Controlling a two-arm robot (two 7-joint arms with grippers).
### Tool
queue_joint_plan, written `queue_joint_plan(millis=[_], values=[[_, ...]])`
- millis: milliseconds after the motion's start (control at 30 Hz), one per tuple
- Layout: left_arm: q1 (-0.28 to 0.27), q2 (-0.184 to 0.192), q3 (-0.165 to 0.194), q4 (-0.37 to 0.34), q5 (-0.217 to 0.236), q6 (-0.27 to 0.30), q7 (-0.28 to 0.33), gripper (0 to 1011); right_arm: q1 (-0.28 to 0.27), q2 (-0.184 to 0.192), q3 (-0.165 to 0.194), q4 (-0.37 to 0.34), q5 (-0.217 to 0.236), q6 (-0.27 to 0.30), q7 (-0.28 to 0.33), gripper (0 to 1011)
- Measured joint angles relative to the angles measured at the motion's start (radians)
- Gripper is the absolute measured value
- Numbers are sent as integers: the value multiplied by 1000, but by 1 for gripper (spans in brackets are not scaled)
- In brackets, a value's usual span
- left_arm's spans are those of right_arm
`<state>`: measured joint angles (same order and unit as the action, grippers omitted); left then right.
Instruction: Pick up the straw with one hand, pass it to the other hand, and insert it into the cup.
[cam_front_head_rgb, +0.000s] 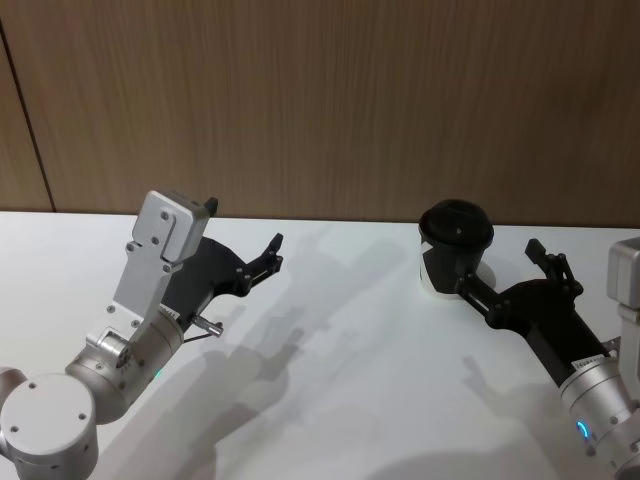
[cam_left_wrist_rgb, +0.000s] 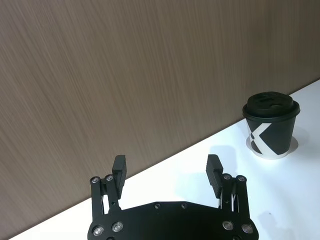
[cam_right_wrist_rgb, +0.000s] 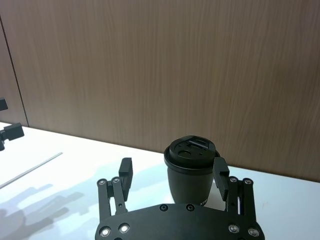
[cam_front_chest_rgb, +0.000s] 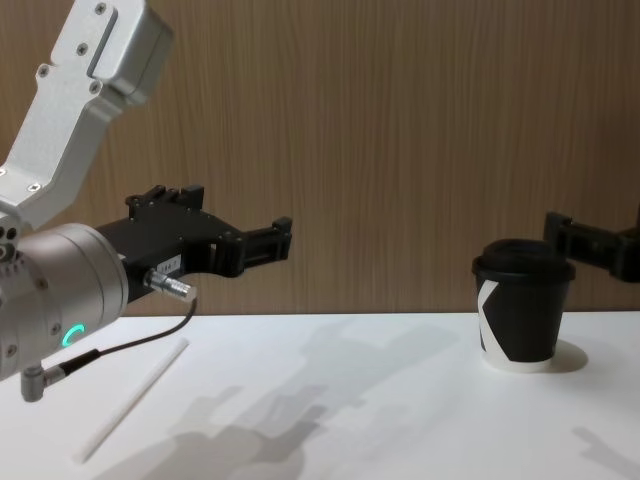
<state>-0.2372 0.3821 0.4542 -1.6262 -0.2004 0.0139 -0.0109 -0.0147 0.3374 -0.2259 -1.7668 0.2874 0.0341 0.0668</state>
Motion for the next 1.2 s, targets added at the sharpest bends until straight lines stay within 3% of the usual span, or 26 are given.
queue_joint_plan(millis=[1200], values=[[0,0,0,0,0,0,0,1003,0,0,0,0,0,0,0,1001]])
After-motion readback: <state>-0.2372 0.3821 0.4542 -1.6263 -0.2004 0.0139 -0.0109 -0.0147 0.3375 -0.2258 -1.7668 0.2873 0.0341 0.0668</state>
